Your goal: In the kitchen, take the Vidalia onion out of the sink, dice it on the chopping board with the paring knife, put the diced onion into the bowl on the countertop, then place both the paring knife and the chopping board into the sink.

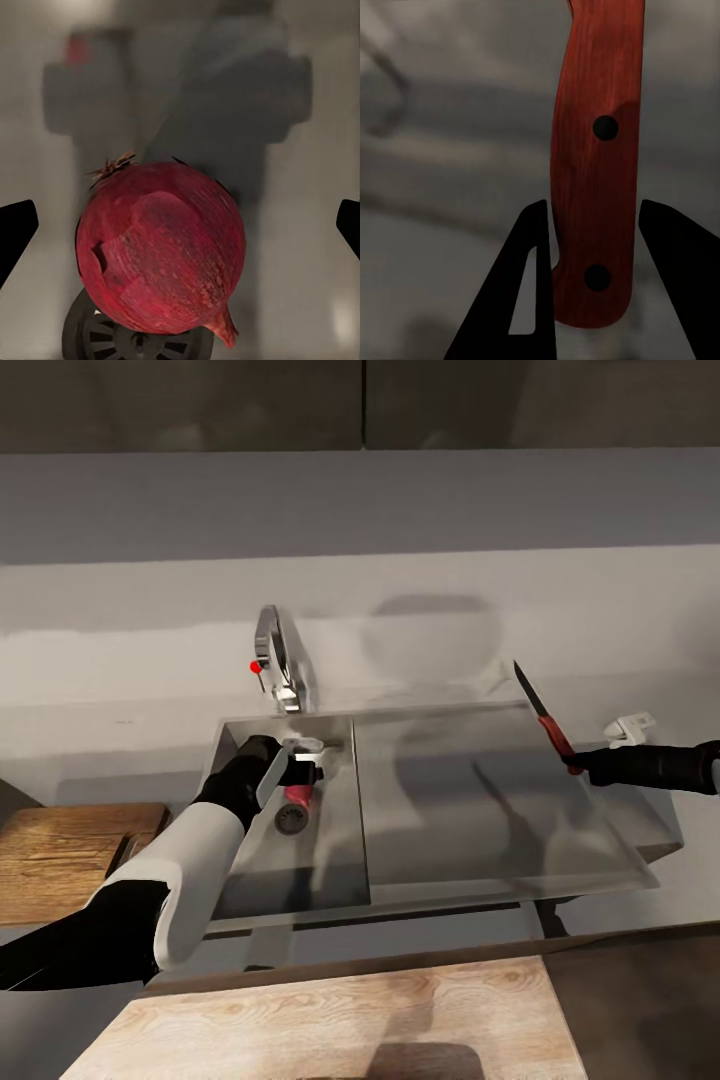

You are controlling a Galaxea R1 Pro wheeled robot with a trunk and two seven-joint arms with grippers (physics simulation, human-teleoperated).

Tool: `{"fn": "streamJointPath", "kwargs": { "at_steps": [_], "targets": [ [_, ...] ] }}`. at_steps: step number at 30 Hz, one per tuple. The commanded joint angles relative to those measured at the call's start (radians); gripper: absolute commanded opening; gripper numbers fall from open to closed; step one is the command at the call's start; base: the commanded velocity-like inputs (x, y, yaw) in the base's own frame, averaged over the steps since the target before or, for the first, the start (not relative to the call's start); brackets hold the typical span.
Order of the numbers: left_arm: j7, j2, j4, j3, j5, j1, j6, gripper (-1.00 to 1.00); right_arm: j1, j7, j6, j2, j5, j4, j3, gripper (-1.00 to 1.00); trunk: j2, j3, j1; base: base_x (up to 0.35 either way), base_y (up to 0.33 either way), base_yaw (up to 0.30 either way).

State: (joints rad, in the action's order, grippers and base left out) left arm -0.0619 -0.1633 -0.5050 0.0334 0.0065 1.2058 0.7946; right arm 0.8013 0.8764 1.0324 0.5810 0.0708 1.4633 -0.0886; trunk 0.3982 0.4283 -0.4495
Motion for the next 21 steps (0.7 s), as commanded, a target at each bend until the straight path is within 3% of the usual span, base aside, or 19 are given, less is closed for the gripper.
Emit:
{"fn": "streamJointPath", "kwargs": {
  "at_steps": [1, 21],
  "targets": [
    [-0.004, 0.000, -0.001, 0.003, 0.001, 0.001, 0.005, 1.00, 0.001, -0.002, 0.008, 0.000, 0.007, 0.000, 0.000, -1.00, 0.002, 0.002, -0.001, 0.000, 0.000, 0.000],
    [-0.004, 0.001, 0.002, 0.003, 0.001, 0.001, 0.006, 1.00, 0.001, -0.002, 0.008, 0.002, 0.007, 0.000, 0.000, -1.00, 0.002, 0.010, -0.001, 0.000, 0.000, 0.000]
  ]
}}
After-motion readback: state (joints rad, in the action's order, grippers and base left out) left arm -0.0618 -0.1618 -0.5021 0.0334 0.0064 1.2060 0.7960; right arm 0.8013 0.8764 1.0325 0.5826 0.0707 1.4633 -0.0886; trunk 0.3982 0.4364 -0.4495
